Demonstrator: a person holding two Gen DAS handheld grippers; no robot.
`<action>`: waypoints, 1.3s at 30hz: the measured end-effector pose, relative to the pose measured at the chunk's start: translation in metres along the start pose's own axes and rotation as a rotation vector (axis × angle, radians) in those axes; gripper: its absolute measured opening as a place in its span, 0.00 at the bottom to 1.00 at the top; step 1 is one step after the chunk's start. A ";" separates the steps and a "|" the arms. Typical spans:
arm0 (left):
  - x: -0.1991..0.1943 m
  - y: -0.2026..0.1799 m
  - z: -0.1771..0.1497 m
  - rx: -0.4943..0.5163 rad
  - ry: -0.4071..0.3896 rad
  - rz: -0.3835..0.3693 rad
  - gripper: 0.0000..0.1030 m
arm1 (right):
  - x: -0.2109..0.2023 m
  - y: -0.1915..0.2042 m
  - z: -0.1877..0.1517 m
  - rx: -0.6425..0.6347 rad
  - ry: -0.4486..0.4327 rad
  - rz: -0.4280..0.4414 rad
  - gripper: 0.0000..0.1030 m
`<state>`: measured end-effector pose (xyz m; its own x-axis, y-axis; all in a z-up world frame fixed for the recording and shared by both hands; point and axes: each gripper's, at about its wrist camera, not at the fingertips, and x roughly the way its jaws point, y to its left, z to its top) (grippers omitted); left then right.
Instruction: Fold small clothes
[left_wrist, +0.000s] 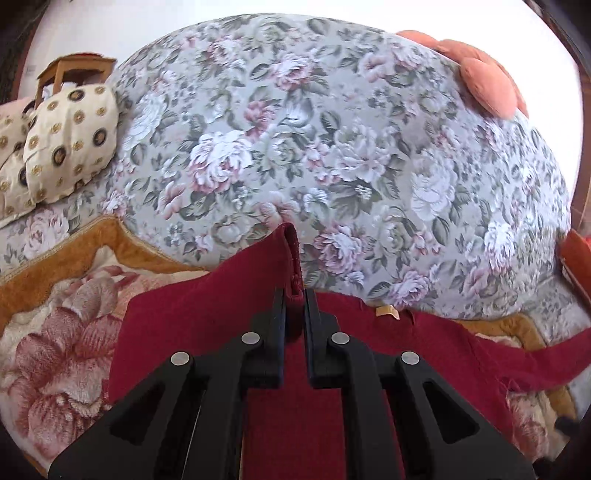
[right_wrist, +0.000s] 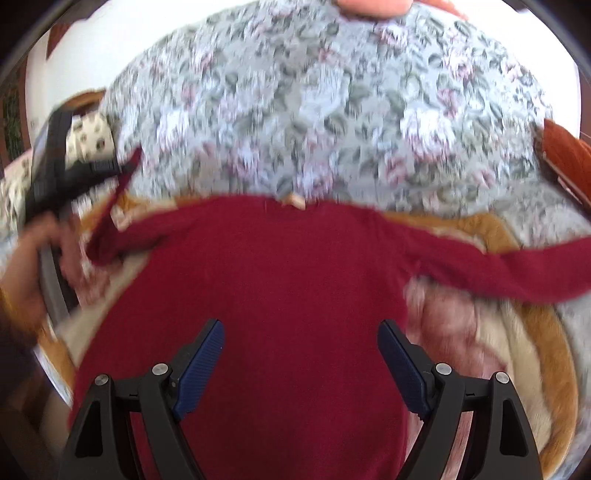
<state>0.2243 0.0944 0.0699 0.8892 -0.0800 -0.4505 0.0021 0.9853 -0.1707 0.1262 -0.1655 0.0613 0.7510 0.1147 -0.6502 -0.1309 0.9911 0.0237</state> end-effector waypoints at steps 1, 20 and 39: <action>0.000 -0.009 -0.005 0.026 -0.005 -0.005 0.06 | 0.001 -0.002 0.017 0.016 -0.012 0.042 0.81; -0.034 -0.098 -0.074 0.456 -0.072 -0.158 0.07 | 0.144 0.041 0.130 0.170 0.267 0.647 0.45; 0.002 -0.019 -0.040 0.059 0.117 -0.134 0.08 | 0.178 -0.144 0.128 0.308 0.316 0.268 0.05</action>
<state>0.2081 0.0691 0.0373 0.8197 -0.2243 -0.5271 0.1462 0.9716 -0.1861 0.3610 -0.2794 0.0394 0.4787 0.3890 -0.7871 -0.0597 0.9088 0.4129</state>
